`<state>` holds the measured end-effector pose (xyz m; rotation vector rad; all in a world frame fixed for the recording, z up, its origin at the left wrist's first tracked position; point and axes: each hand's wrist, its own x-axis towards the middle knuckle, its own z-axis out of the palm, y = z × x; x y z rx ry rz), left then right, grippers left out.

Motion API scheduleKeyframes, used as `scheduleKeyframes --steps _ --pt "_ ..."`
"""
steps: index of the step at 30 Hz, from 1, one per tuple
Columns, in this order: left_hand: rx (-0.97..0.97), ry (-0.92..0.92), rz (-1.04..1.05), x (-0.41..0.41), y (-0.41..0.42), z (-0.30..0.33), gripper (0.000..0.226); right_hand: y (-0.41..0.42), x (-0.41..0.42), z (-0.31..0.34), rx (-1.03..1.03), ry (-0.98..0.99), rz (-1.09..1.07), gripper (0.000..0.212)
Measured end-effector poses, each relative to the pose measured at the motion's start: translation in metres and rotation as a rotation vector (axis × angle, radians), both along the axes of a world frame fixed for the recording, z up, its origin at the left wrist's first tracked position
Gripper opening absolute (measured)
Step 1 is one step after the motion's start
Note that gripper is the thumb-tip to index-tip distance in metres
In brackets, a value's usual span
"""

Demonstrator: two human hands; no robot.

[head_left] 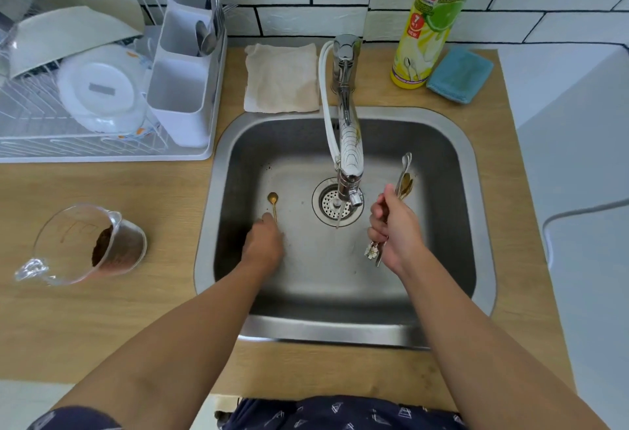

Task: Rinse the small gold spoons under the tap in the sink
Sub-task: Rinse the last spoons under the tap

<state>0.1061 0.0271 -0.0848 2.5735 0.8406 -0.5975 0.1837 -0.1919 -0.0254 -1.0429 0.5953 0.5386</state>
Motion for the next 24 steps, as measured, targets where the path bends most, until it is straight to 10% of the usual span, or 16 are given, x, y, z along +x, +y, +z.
scheduleKeyframes --steps 8,16,24 --pt "-0.238 -0.012 0.031 0.0 -0.014 0.015 0.02 -0.003 -0.002 -0.006 0.024 0.026 0.049 0.024" --pt "-1.095 -0.119 0.487 -0.005 -0.058 0.067 0.023 0.008 -0.019 -0.02 -0.457 -0.034 0.276 0.025" --pt "-1.106 -0.15 0.334 -0.014 -0.067 0.087 0.026 0.019 -0.023 -0.016 -0.425 -0.307 0.483 0.039"
